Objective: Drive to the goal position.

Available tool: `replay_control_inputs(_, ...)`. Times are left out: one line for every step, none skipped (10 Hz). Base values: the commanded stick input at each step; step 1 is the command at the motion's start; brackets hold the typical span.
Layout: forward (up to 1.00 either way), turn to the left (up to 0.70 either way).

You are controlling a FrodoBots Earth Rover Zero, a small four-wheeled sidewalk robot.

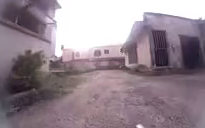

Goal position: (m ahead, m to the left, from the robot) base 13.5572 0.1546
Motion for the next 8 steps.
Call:
replay_control_inputs(1.0, 0.0)
replay_control_inputs(1.0, 0.0)
replay_control_inputs(1.0, 0.0)
replay_control_inputs(1.0, 0.0)
replay_control_inputs(1.0, 0.0)
replay_control_inputs(1.0, 0.0)
replay_control_inputs(1.0, 0.0)
replay_control_inputs(1.0, 0.0)
